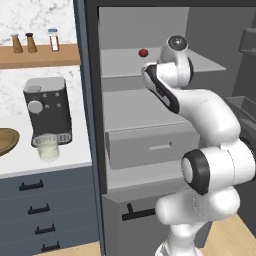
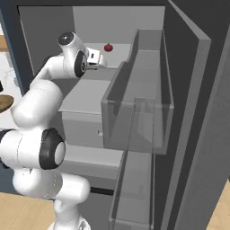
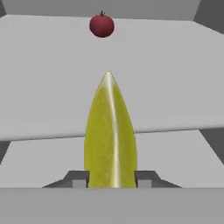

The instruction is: Grab a lemon wedge from the fridge and one ice cube from the ice bowl, and put them in the glass of lemonade.

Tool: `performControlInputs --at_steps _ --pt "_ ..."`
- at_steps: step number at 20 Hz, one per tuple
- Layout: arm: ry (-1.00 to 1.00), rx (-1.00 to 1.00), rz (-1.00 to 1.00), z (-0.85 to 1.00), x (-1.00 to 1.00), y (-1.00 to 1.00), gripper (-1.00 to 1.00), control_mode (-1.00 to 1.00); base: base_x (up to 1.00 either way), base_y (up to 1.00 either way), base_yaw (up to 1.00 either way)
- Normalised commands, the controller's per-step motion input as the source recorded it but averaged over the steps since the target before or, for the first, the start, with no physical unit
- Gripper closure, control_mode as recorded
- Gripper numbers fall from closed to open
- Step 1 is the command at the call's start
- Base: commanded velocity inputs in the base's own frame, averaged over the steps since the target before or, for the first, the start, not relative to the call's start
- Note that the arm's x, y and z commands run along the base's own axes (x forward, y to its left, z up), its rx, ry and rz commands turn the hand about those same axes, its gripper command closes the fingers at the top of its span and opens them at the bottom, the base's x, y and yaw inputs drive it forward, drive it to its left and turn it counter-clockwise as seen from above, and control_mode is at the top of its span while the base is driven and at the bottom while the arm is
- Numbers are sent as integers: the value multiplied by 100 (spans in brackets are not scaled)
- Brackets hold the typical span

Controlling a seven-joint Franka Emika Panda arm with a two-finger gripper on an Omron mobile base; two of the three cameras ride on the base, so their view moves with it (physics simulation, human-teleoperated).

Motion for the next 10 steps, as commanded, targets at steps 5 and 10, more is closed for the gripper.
performControlInputs --at_steps 5,10 --pt "8 3 0 9 -100 7 100 -100 0 0 0" --pt "9 0 0 -5 -100 0 100 -100 0 0 0"
